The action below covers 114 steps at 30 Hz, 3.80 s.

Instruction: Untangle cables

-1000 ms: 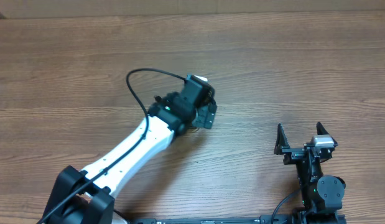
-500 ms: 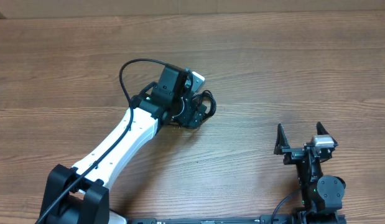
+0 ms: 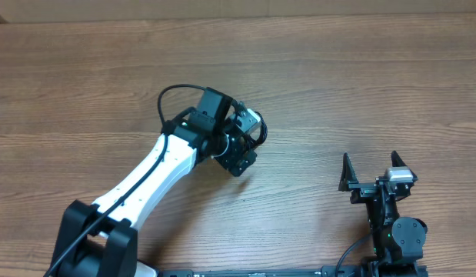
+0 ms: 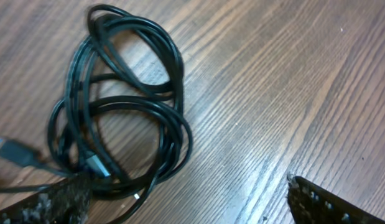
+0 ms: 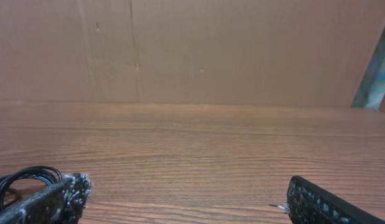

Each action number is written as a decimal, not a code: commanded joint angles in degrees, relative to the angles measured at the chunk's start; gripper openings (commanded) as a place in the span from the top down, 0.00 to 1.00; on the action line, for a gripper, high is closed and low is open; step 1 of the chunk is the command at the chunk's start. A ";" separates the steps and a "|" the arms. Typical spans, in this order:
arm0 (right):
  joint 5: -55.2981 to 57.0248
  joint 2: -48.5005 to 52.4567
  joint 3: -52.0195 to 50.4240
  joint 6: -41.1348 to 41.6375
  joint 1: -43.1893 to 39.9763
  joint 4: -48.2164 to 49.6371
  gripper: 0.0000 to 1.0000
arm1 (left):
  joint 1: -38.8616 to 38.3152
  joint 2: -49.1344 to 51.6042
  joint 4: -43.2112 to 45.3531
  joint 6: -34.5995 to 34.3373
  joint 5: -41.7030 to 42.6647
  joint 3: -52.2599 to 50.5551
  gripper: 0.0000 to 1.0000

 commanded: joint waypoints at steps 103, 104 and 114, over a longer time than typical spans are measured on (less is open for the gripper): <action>-42.40 22.73 36.96 17.27 -0.11 -23.89 0.00 | 17.77 -10.93 -29.55 2.91 73.81 26.58 0.96; -45.51 23.69 37.07 17.27 -0.11 -22.49 0.00 | 17.68 -10.93 -29.55 4.15 73.81 26.58 0.96; -48.68 27.54 37.07 17.31 -0.11 -20.72 0.00 | 7.52 -10.93 -32.11 17.62 22.38 26.56 0.96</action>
